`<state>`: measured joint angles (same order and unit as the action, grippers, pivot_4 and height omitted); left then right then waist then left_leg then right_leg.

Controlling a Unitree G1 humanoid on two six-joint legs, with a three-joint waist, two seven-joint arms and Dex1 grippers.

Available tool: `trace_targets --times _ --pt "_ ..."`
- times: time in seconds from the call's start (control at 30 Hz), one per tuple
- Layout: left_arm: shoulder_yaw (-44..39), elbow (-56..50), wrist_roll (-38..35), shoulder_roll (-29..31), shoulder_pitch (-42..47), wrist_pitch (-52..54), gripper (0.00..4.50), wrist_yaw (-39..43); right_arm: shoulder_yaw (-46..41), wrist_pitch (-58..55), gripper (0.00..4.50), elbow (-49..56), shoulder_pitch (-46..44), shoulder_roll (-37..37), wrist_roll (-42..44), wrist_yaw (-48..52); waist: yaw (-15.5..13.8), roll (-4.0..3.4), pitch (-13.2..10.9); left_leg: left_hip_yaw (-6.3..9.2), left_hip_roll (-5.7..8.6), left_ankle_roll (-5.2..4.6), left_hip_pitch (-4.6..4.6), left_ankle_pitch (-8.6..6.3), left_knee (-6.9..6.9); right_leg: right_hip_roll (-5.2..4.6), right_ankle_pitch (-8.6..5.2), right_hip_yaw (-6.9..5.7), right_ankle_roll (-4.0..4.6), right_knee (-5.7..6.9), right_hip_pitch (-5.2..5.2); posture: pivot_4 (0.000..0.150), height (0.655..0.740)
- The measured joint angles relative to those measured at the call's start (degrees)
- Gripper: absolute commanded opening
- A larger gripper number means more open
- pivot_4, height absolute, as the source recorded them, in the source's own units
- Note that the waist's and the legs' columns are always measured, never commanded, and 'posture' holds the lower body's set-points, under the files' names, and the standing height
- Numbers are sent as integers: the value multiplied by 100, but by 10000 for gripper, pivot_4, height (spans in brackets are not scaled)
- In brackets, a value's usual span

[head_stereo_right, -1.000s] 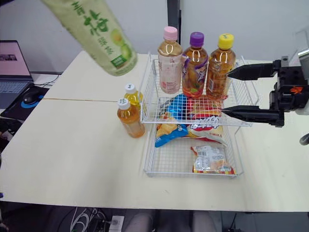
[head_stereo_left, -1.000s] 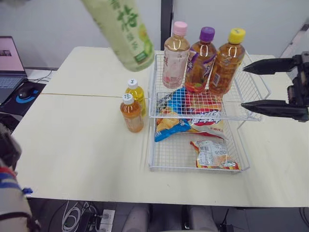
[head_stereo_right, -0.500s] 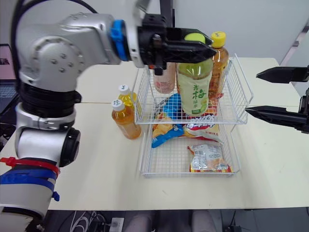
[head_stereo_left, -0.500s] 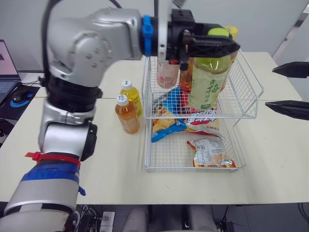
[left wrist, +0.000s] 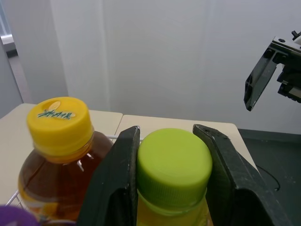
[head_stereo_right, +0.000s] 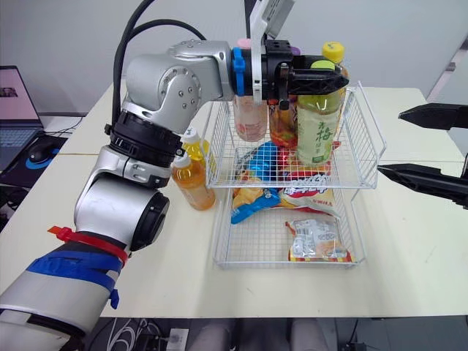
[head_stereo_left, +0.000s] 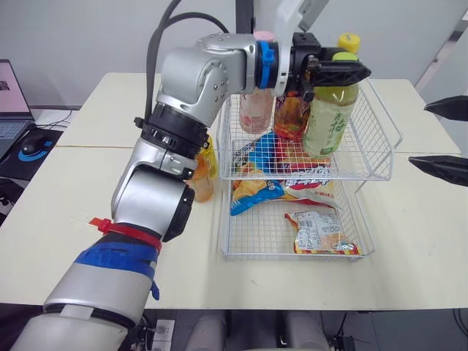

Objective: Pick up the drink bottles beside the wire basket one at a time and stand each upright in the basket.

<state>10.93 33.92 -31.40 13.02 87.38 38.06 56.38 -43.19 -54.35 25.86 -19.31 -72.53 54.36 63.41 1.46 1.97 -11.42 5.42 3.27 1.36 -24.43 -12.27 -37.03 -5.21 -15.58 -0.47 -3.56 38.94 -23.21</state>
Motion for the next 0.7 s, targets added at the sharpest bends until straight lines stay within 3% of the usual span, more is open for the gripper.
trace_targets --times 0.17,0.47,0.7 --pt "-73 104 129 -144 72 43 13950 291 -46 3 45000 22 26 0 54 -42 3 0 0 1 0 0 0 0 0 0 0 0 0 0 0 1500 7400" --pt "-339 218 239 -171 305 137 43337 679 -40 47 45000 15 25 0 88 -112 6 0 0 1 0 0 0 0 0 1 0 -1 -1 1 0 1500 7400" --pt "-683 -394 72 32 429 685 44505 796 97 180 45000 -37 -1 -1 88 -140 19 -1 0 4 -2 0 2 0 0 2 -1 0 -1 2 0 1500 7400"
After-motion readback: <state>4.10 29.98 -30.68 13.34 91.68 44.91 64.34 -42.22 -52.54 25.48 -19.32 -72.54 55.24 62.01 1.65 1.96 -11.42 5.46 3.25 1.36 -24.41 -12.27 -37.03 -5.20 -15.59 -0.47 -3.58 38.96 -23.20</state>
